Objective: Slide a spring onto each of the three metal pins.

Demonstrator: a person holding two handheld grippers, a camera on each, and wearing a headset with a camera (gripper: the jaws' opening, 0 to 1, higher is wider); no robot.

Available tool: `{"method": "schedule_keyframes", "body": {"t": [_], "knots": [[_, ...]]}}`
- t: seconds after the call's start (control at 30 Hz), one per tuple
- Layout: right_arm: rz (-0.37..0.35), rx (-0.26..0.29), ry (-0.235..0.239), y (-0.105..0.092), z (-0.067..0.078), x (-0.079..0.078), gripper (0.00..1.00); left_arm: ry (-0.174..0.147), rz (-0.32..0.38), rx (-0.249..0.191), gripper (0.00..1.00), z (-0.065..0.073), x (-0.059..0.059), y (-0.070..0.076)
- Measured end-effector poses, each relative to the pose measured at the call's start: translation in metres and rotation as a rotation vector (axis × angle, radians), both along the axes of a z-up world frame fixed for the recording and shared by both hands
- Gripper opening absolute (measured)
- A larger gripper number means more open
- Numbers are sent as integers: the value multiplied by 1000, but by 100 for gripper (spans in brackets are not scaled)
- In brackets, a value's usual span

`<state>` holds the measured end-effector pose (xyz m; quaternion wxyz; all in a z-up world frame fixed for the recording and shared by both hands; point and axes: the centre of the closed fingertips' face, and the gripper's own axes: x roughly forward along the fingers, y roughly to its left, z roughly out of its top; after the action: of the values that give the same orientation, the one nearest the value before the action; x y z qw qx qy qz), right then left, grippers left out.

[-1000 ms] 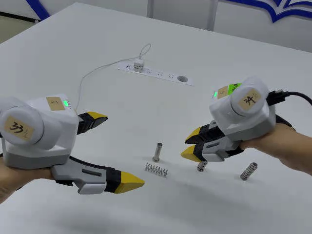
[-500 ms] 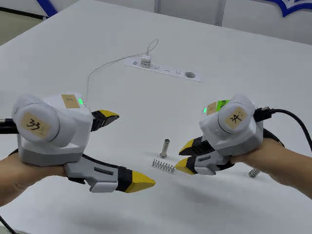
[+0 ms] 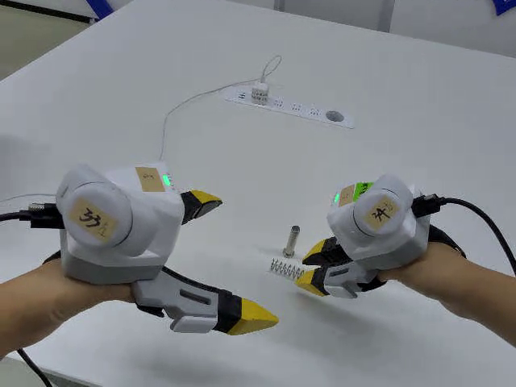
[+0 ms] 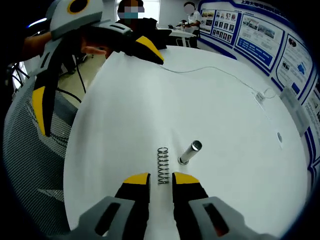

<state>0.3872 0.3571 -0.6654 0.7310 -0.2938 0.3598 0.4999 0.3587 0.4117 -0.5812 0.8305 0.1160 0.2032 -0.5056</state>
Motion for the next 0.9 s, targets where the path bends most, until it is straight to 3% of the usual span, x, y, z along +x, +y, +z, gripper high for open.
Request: {"method": "schedule_keyframes", "body": {"t": [0.3,0.4,0.8,0.9], "knots": [[2,-11,25,1,-9,-1,17,14,10,6,99,-6,1,5],[19,-42,28,-1,-16,-2,16,18,8,11,98,-8,1,5],[-23,-19,64,0,-14,-5,11,7,7,11,99,-3,4,3],[-23,-32,48,1,-14,-5,11,6,-6,16,98,-3,3,1]]}}
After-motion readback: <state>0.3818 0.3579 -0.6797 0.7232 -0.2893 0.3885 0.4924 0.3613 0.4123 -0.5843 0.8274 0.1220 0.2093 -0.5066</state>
